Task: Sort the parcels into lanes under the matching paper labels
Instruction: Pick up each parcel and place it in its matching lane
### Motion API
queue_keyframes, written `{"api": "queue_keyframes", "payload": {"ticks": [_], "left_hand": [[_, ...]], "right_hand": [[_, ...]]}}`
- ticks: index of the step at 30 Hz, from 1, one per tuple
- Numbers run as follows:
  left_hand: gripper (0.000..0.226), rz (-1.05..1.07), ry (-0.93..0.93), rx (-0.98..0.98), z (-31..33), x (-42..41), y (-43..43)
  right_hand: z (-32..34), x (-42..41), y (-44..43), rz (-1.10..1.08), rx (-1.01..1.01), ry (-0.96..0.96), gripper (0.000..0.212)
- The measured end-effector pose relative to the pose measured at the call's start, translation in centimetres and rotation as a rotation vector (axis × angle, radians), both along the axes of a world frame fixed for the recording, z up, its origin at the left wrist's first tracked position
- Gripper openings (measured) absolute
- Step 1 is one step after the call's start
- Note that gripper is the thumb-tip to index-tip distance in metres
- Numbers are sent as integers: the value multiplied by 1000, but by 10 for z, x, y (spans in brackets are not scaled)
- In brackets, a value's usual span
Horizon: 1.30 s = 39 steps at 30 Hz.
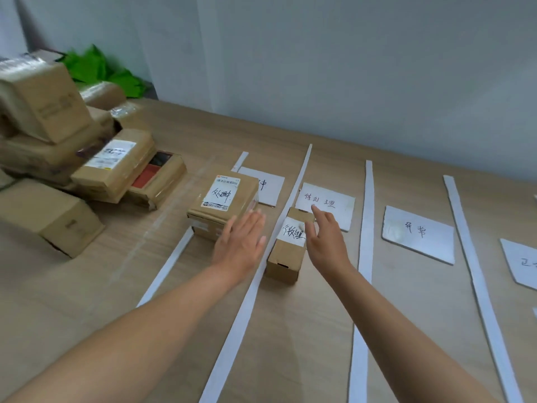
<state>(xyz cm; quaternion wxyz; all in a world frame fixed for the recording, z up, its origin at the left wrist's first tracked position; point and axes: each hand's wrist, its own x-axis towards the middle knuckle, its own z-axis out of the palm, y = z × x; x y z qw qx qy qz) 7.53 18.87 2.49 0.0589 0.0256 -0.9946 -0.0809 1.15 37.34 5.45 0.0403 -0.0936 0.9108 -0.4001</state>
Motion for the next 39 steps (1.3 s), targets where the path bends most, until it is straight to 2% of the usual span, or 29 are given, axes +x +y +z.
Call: {"api": "queue_keyframes", "payload": {"ticks": [4,8,17,30,33,39], "left_hand": [[65,30,71,-141,46,36,-28],[63,106,135,-220,88,62,-64],[58,197,277,-193,137,146,-165],[64,407,251,-166,130,352,-394],[69,482,264,-116,129,374,-433],[56,491,224,-57,117,358,-473]], "right_hand": [[41,31,-33,105,109,169,53],[82,59,-68,188,102,280,61],[133,114,-169,269,116,365,64],[124,283,-418,491,133,258,62],[118,295,-447,499,157,229,62],[103,271,-478,453,168,119,63]]}}
